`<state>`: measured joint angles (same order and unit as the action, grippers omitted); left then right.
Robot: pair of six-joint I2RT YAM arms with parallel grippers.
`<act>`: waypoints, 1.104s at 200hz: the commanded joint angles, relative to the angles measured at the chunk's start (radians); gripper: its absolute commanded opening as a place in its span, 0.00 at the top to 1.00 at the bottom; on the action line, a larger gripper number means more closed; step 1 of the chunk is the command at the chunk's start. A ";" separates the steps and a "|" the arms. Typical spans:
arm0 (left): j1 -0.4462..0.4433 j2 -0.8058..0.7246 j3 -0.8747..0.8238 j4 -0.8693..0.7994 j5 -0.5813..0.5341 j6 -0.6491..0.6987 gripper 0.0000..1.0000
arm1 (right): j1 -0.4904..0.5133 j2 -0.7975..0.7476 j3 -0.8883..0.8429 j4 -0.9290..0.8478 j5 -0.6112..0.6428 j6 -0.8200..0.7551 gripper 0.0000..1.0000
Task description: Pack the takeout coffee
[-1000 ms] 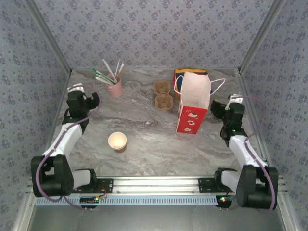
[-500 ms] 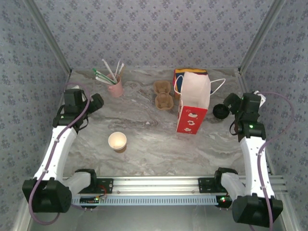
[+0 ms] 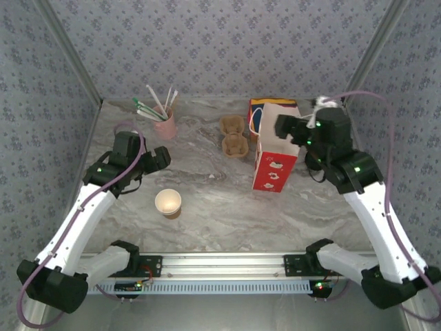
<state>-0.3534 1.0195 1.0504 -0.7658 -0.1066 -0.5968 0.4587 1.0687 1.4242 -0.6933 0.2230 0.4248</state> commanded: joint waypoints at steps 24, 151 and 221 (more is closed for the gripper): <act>-0.050 -0.044 0.016 -0.202 -0.057 -0.066 0.01 | 0.276 0.166 0.124 -0.030 0.124 -0.079 0.09; -0.171 -0.046 -0.115 -0.352 0.028 -0.205 0.58 | 0.502 0.487 0.059 -0.004 -0.188 0.006 0.53; -0.192 0.035 -0.139 -0.342 0.019 -0.210 0.72 | 0.512 0.515 0.031 -0.015 -0.169 0.002 0.54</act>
<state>-0.5392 1.0401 0.9245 -1.0977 -0.0898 -0.7963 0.9676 1.5867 1.4647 -0.6926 0.0624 0.4107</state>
